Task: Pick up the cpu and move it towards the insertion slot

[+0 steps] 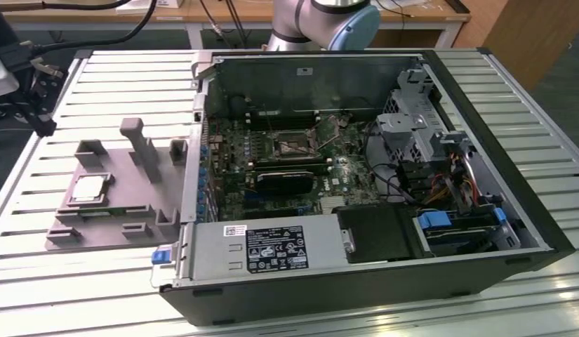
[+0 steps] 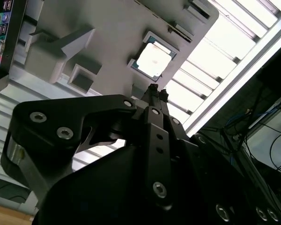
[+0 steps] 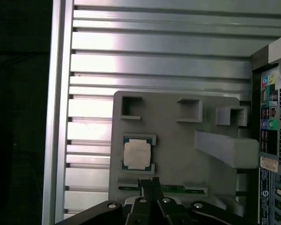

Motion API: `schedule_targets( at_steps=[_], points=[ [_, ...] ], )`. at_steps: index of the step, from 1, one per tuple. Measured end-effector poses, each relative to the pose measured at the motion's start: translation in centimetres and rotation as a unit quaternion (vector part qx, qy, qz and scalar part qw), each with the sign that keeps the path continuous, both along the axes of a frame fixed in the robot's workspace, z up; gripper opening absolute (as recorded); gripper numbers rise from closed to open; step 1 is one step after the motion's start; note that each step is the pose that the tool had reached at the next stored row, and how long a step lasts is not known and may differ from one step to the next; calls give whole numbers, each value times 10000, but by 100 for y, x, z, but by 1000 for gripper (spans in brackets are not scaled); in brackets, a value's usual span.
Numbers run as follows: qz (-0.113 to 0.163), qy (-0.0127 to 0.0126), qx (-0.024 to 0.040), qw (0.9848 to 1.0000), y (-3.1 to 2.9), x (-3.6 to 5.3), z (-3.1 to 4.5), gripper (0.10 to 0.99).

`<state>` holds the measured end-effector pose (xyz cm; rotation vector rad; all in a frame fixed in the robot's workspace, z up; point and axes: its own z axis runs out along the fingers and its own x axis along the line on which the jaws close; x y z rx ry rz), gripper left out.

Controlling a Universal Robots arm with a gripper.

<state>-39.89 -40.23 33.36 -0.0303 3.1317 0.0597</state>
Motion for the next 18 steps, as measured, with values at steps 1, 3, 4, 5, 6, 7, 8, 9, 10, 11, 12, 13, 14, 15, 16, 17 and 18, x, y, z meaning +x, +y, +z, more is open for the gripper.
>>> schedule_targets(
  at_steps=[1, 3, 4, 5, 6, 7, 8, 9, 10, 11, 12, 13, 14, 15, 16, 17, 18],
  points=[
    [0, 0, 0, 10000, 0, -2, -18, 102],
    [0, 0, 0, 10000, 0, -5, -54, 102],
    [0, 0, 0, 10000, 0, -7, -73, 102],
    [0, 0, 0, 10000, 0, -9, -91, 102],
    [0, 0, 0, 10000, 0, -11, -109, 102],
    [0, 0, 0, 10000, 0, -13, -128, 102],
    [0, 0, 0, 10000, 0, -15, -144, 102],
    [0, 0, 0, 10000, 0, -16, -159, 102],
    [0, 0, 0, 10000, 0, -17, -174, 102],
    [0, 0, 0, 10000, 0, -19, -191, 102],
    [0, 0, 0, 10000, 0, -22, -206, 102],
    [0, 0, 0, 10000, 0, -24, -220, 102],
    [0, 0, 0, 10000, 0, -26, -235, 102],
    [0, 0, 0, 10000, 0, -29, -249, 102],
    [0, 0, 0, 10000, 0, -32, -262, 102],
    [0, 0, 0, 10000, 0, -36, -276, 102],
    [-1, 0, 0, 10000, 1, -43, -294, 102]
  ],
)
